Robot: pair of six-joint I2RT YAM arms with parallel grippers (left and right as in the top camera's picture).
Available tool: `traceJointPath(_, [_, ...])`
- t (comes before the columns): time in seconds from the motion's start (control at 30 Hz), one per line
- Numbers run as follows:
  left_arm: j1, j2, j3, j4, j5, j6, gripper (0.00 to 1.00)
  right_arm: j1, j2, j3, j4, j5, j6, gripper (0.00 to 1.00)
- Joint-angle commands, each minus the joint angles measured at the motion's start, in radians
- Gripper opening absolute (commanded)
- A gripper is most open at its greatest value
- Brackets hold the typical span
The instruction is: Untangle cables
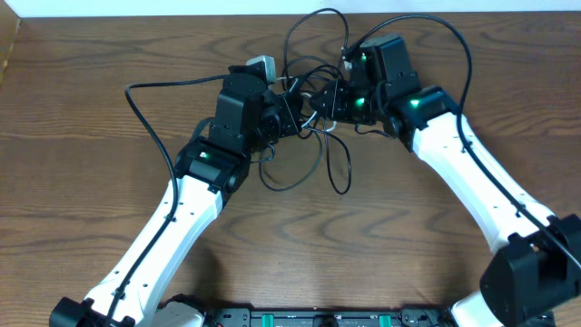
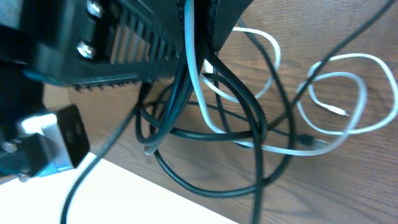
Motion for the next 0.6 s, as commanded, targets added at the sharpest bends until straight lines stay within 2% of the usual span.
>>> traceJointPath(0.0, [-0.005, -0.015, 0.019, 0.004, 0.016, 0.004, 0.08, 0.009, 0.008, -0.002, 0.010, -0.014, 0.036, 0.18])
traceJointPath(0.13, [-0.005, -0.013, 0.019, 0.000, -0.051, 0.027, 0.08, -0.009, -0.001, -0.002, 0.004, -0.019, 0.036, 0.01])
traceJointPath(0.3, [-0.004, -0.013, 0.019, 0.000, -0.215, 0.030, 0.08, -0.039, -0.017, -0.002, -0.052, -0.035, 0.012, 0.01])
traceJointPath(0.57, [-0.004, -0.011, 0.019, 0.000, -0.504, 0.050, 0.08, -0.116, -0.061, -0.002, -0.204, -0.034, -0.130, 0.01])
